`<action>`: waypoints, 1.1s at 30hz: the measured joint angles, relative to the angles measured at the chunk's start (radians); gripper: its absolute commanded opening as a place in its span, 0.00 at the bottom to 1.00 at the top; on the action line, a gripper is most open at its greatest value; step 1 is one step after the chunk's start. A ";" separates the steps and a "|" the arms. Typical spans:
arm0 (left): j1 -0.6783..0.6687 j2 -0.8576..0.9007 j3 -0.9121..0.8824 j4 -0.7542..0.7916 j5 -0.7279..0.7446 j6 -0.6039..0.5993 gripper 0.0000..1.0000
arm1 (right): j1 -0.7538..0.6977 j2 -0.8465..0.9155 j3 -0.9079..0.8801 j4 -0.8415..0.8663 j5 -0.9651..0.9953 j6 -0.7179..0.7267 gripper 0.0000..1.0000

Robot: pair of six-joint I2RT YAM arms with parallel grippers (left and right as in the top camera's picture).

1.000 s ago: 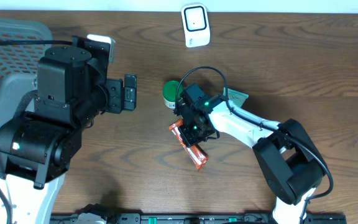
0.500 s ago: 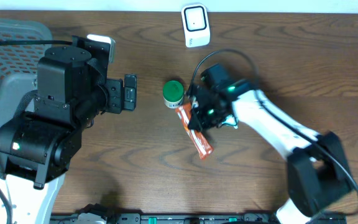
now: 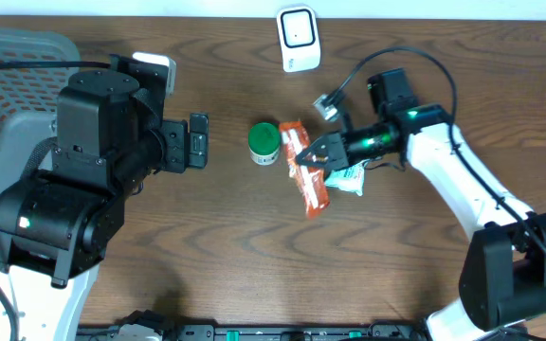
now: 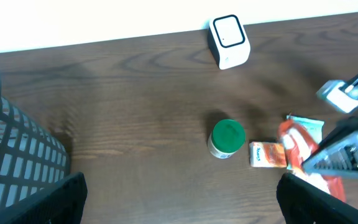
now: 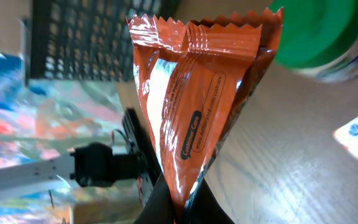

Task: Scan the item barcode
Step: 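Raise the chocolate bar up to the scanner with the right gripper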

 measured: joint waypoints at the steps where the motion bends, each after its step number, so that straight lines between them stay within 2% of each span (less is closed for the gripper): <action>1: 0.000 0.000 0.000 0.000 0.000 0.000 0.98 | -0.012 0.000 0.000 0.008 -0.006 0.001 0.01; 5: 0.000 0.000 0.000 0.000 0.000 0.000 0.98 | -0.058 0.000 -0.001 0.085 -0.027 0.040 0.01; 11: 0.000 0.000 0.000 0.000 0.000 0.000 0.98 | -0.080 0.000 -0.002 0.211 0.022 0.190 0.02; 18: 0.000 0.000 0.000 0.000 0.000 0.000 0.98 | -0.048 -0.038 -0.002 0.220 0.369 0.272 0.01; 20: 0.000 0.000 0.000 0.000 0.000 0.000 0.98 | -0.013 -0.079 -0.002 0.232 0.520 0.275 0.01; 23: 0.000 0.000 0.000 0.000 0.000 0.000 0.98 | 0.053 -0.122 -0.002 0.285 0.752 0.254 0.01; 27: 0.000 0.000 0.000 0.000 0.000 0.000 0.98 | 0.134 -0.111 -0.002 0.412 0.998 0.147 0.01; 33: 0.000 0.000 0.000 -0.001 0.000 0.000 0.98 | 0.164 -0.029 -0.003 0.702 1.177 -0.016 0.01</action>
